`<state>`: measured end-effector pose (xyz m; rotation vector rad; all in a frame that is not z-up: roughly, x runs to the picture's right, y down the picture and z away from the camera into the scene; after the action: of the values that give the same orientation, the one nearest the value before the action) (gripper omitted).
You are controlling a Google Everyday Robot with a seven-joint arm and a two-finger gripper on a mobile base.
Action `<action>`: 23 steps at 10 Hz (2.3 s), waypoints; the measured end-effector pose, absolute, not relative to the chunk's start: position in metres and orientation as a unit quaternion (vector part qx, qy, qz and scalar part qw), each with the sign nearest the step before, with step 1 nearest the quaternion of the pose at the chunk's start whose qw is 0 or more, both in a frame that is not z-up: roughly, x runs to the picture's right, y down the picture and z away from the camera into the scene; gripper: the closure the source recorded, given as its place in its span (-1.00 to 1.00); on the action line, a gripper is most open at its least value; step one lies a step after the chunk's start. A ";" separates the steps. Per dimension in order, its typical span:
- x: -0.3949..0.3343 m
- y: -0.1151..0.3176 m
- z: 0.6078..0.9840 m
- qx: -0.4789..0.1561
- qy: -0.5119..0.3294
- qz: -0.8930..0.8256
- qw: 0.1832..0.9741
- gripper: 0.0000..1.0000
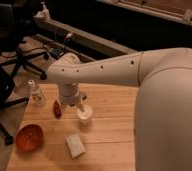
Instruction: Place the bottle in the ceramic bowl
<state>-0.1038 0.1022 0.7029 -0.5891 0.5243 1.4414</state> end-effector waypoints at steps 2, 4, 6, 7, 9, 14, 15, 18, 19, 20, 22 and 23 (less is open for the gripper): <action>-0.104 0.102 0.703 -0.263 0.234 0.642 0.681 -0.30; -0.104 0.103 0.704 -0.263 0.235 0.642 0.681 -0.30; -0.104 0.103 0.704 -0.263 0.235 0.642 0.681 -0.30; -0.104 0.103 0.704 -0.263 0.235 0.642 0.681 -0.30; -0.104 0.103 0.704 -0.263 0.235 0.642 0.681 -0.30; -0.106 0.098 0.707 -0.260 0.229 0.639 0.687 -0.30; -0.110 0.094 0.710 -0.258 0.224 0.633 0.695 -0.30; -0.161 0.064 0.733 -0.243 0.195 0.581 0.752 -0.30; -0.182 0.053 0.738 -0.238 0.186 0.565 0.768 -0.30; -0.207 0.039 0.744 -0.233 0.176 0.547 0.785 -0.30; -0.243 0.013 0.749 -0.223 0.156 0.526 0.806 -0.30; -0.264 -0.001 0.751 -0.220 0.143 0.517 0.815 -0.30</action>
<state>-0.2641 -0.0007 0.7507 -0.4697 0.3048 1.1027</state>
